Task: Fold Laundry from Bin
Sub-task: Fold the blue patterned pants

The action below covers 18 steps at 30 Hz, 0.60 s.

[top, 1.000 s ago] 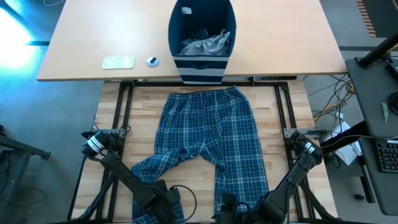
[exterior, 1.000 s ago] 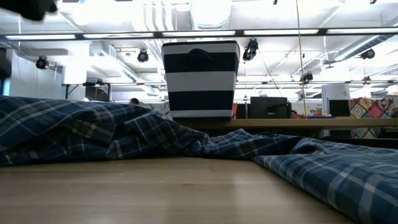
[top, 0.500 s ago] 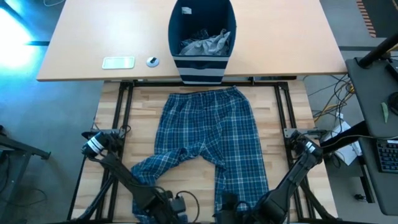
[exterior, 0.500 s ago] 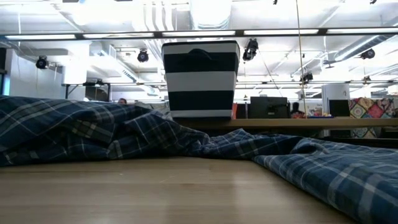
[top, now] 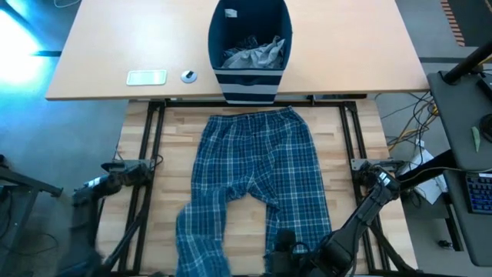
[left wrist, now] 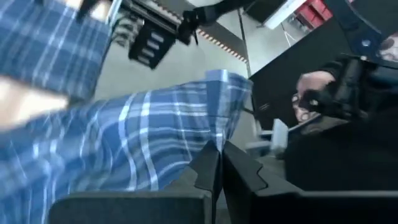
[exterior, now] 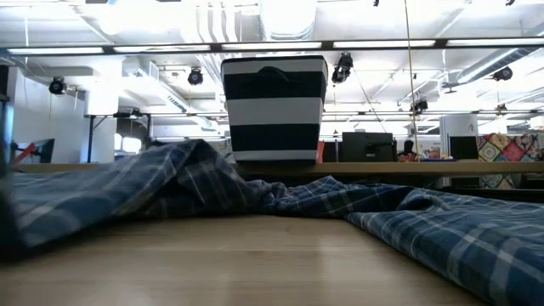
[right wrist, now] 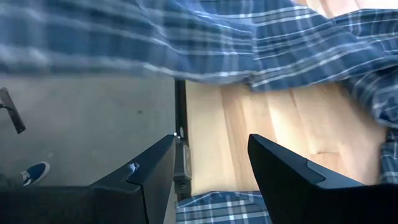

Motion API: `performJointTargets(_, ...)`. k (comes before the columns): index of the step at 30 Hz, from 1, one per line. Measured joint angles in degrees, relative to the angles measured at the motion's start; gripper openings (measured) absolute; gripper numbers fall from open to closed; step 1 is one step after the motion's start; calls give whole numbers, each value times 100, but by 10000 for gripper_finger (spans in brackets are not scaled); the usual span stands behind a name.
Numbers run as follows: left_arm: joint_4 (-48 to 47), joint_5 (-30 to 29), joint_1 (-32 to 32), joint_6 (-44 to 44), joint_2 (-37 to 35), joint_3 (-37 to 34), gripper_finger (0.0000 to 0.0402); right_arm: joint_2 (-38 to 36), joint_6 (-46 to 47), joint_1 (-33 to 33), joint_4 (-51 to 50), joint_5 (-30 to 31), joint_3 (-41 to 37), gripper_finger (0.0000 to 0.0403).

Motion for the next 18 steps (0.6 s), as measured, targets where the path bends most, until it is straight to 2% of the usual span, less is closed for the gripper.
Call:
performJointTargets(6, -141, 94, -720, -2155, 552, 103, 7, 7, -17, -114, -28, -2, -41, 199)
performJointTargets(9, -86, 537, -879, -3092, 910, 91, 31, 11, -48, -174, -18, 7, -92, 199)
performJointTargets(12, -66, 769, -942, -3479, 1159, 65, 68, 11, -108, -245, -14, 32, -169, 199)
performJointTargets(14, 51, 739, -929, -3496, 1182, 90, 97, 11, -162, -304, -31, 39, -229, 199)
performJointTargets(18, -318, 700, -838, -3252, 1153, 92, 153, 13, -238, -385, -20, 99, -302, 199)
